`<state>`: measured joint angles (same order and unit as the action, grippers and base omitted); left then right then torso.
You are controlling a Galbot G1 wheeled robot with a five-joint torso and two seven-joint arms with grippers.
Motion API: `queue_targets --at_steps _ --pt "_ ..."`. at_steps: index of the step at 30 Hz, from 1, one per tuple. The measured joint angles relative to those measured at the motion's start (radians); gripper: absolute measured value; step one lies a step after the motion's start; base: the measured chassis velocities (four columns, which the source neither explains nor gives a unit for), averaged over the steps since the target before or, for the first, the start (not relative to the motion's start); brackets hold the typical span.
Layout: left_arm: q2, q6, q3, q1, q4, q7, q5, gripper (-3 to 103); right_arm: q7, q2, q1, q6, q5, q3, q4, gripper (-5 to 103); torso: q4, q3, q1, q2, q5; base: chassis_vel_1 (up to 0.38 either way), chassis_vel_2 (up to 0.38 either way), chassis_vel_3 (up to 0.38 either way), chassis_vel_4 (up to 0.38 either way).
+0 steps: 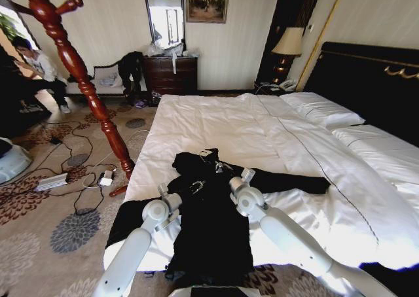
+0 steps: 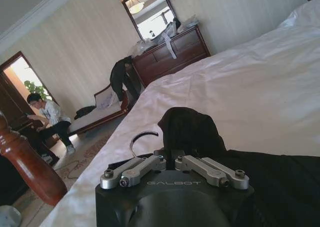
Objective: Pick up the clothes from the bed and hang them on the clothes hanger.
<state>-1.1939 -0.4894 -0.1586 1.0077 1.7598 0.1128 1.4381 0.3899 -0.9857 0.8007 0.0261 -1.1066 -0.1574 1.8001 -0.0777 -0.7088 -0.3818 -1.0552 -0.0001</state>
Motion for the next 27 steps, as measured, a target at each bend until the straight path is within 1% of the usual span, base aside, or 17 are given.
queue_targets --at_steps 1,5,7,11,12,14,16,19,20,23,24,25,26,27 --pt "0.000 0.000 0.000 0.000 0.000 0.000 0.000 16 0.000 0.000 0.000 0.000 0.000 0.000 0.000 -1 0.0000 0.000 0.000 0.000 0.0000 0.000 0.000 0.000 0.000" --pt "0.008 0.001 0.030 -0.044 -0.036 -0.015 -0.033 16 -0.008 0.040 0.059 -0.026 0.085 -0.027 0.049 19 -0.0004 0.000 0.000 0.000 0.0002 0.000 0.000 0.000 0.000" --pt "0.010 0.003 0.040 -0.055 -0.044 -0.017 -0.042 16 -0.009 0.046 0.067 -0.028 0.096 -0.028 0.059 19 -0.0005 0.000 0.000 0.000 0.0001 0.000 0.000 0.000 0.000" --pt "0.026 0.017 0.092 -0.111 -0.090 -0.033 -0.089 16 -0.022 0.077 0.094 -0.043 0.191 -0.033 0.093 41 -0.0002 0.000 0.000 0.000 0.0001 0.000 0.000 0.000 0.000" --pt "0.026 0.017 0.092 -0.111 -0.090 -0.033 -0.089 16 -0.022 0.077 0.094 -0.043 0.191 -0.033 0.093 41 -0.0002 0.000 0.000 0.000 0.0001 0.000 0.000 0.000 0.000" --pt "0.035 0.021 0.111 -0.132 -0.105 -0.038 -0.109 16 -0.033 0.084 0.104 -0.055 0.225 -0.026 0.100 52 -0.0003 0.000 0.000 0.000 0.0001 0.000 0.000 0.000 0.000" --pt "0.041 0.023 0.117 -0.138 -0.108 -0.040 -0.120 16 -0.032 0.081 0.105 -0.056 0.217 -0.017 0.098 52 -0.0003 0.000 0.000 0.000 -0.0001 0.000 0.000 0.000 0.000" --pt "0.073 0.042 0.153 -0.168 -0.119 -0.053 -0.172 16 0.000 0.063 0.103 -0.056 0.178 0.022 0.073 68 -0.0001 0.000 0.000 0.000 0.0000 0.000 0.000 0.000 0.000" --pt "0.073 0.042 0.153 -0.168 -0.119 -0.053 -0.172 16 0.000 0.063 0.103 -0.056 0.178 0.022 0.073 68 -0.0001 0.000 0.000 0.000 0.0000 0.000 0.000 0.000 0.000" --pt "0.105 0.055 0.183 -0.197 -0.114 -0.055 -0.201 16 0.022 0.049 0.103 -0.051 0.170 0.049 0.060 85 -0.0007 0.000 0.000 0.000 0.0000 0.000 0.000 0.000 0.000" --pt "0.105 0.055 0.183 -0.197 -0.114 -0.055 -0.201 16 0.022 0.049 0.103 -0.051 0.170 0.049 0.060 85 -0.0007 0.000 0.000 0.000 0.0000 0.000 0.000 0.000 0.000" --pt "0.112 0.062 0.184 -0.198 -0.105 -0.054 -0.219 16 0.025 0.045 0.104 -0.044 0.170 0.051 0.060 85 -0.0005 0.000 0.000 0.000 0.0000 0.000 0.000 0.000 0.000" --pt "0.120 0.072 0.185 -0.198 -0.095 -0.039 -0.245 16 0.027 0.040 0.109 -0.037 0.172 0.054 0.061 95 -0.0001 0.000 0.000 0.000 -0.0001 0.000 0.000 0.000 0.000" --pt "0.125 0.081 0.185 -0.197 -0.089 -0.027 -0.265 13 0.028 0.037 0.116 -0.032 0.177 0.056 0.061 95 -0.0002 0.000 0.000 0.000 -0.0001 0.000 0.000 0.000 0.000"
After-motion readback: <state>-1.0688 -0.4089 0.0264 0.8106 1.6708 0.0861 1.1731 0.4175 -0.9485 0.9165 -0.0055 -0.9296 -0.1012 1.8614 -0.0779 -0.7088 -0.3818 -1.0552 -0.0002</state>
